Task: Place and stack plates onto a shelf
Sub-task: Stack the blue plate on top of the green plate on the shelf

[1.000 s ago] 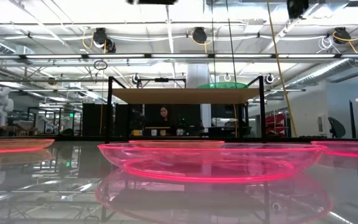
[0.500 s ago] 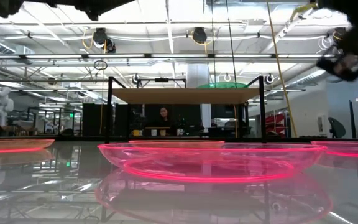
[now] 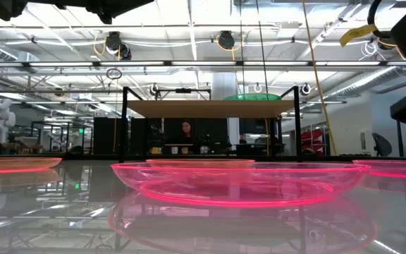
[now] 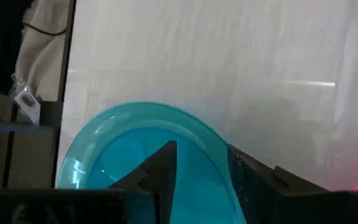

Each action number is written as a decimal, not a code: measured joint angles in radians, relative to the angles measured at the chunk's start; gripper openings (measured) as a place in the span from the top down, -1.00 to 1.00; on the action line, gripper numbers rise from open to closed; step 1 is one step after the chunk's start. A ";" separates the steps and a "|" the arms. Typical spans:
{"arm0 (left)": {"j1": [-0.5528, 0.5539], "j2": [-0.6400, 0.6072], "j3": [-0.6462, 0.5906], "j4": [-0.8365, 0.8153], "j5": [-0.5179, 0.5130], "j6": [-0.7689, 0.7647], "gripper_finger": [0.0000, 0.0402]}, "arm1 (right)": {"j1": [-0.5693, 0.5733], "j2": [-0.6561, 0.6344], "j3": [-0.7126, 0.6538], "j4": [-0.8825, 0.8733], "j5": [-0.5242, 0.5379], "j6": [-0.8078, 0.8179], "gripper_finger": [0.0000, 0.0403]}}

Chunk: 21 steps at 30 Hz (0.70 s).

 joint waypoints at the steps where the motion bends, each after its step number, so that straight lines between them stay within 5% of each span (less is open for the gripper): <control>1: 0.000 0.000 0.000 0.000 0.000 0.000 0.36 | 0.000 0.004 0.000 0.000 0.003 -0.004 0.41; 21: 0.000 0.001 0.000 -0.014 0.002 -0.001 0.36 | -0.003 0.003 -0.001 -0.007 0.129 -0.059 0.44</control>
